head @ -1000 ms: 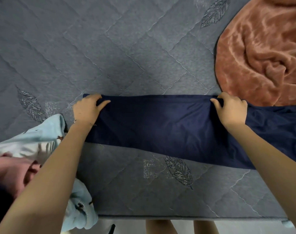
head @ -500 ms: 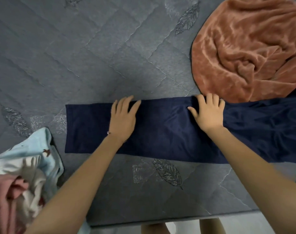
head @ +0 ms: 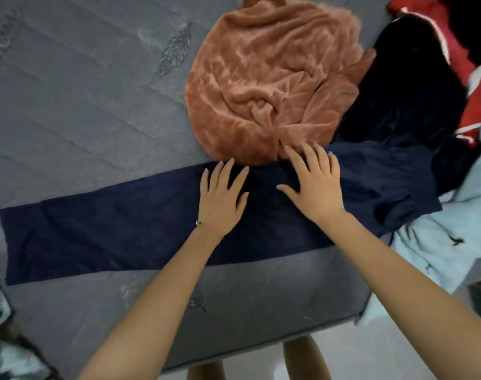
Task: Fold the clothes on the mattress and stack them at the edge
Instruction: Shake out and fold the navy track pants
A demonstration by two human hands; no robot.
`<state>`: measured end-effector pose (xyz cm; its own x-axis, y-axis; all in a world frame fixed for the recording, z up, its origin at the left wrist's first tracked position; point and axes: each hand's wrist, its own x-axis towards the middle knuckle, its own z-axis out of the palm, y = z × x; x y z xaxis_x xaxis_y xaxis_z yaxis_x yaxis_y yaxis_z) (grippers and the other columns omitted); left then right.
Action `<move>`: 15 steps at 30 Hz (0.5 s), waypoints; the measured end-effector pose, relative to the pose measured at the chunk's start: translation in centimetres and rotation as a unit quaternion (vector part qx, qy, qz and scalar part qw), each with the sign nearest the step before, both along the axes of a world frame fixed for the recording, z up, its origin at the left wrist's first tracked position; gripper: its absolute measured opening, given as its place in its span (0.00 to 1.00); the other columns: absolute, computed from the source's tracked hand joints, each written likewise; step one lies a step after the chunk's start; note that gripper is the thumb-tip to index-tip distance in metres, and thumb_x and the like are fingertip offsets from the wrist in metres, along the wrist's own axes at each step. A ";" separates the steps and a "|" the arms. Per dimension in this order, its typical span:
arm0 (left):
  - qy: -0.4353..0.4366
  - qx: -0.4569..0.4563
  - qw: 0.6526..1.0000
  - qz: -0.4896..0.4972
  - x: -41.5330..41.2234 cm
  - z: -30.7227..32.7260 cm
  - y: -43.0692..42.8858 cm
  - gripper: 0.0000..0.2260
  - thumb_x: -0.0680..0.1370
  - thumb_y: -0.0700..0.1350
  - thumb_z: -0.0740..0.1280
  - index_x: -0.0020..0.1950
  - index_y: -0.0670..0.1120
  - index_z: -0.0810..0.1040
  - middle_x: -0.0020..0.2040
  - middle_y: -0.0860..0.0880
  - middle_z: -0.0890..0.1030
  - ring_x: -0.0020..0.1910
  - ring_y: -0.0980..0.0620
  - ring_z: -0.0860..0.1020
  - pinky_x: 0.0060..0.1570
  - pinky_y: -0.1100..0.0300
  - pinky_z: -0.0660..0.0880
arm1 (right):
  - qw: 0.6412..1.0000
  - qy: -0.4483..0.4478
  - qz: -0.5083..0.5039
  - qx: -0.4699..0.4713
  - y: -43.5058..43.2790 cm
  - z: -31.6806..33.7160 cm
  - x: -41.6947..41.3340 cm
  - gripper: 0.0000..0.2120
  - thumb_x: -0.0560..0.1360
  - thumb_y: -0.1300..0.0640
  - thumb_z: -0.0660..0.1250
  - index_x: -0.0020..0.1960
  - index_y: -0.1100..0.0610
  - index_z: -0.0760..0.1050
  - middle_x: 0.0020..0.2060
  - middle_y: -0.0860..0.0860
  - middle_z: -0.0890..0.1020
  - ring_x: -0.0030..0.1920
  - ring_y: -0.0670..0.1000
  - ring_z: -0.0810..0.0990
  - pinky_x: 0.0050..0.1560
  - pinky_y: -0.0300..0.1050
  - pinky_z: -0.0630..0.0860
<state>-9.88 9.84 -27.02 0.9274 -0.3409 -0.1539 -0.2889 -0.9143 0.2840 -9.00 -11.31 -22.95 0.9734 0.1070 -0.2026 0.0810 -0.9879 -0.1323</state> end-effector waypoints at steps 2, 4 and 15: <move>-0.003 0.000 1.000 -0.001 0.4 0.5 -3.2 0.23 0.80 0.50 0.62 0.75 0.48 0.65 0.74 0.40 0.64 0.73 0.39 0.63 0.72 0.40 0.54 | 0.999 -0.023 -0.024 0.010 -3.7 0.5 -0.2 0.36 0.74 0.41 0.67 0.77 0.53 0.59 0.74 0.58 0.63 0.75 0.62 0.58 0.74 0.62 0.51; -0.003 -0.005 1.000 0.001 0.8 0.9 -6.5 0.24 0.80 0.51 0.62 0.76 0.49 0.63 0.74 0.40 0.64 0.74 0.39 0.62 0.73 0.40 0.54 | 0.997 -0.046 -0.054 0.015 -7.4 0.9 -0.3 0.37 0.73 0.40 0.67 0.77 0.52 0.59 0.74 0.57 0.63 0.75 0.62 0.58 0.74 0.62 0.51; -0.049 -0.065 0.995 -0.060 1.0 1.1 -19.7 0.19 0.77 0.38 0.67 0.68 0.45 0.75 0.58 0.38 0.77 0.58 0.38 0.76 0.67 0.39 0.65 | 0.958 0.068 -0.256 0.115 -21.4 -0.6 -0.7 0.48 0.69 0.38 0.71 0.78 0.52 0.49 0.74 0.57 0.61 0.70 0.62 0.65 0.65 0.61 0.66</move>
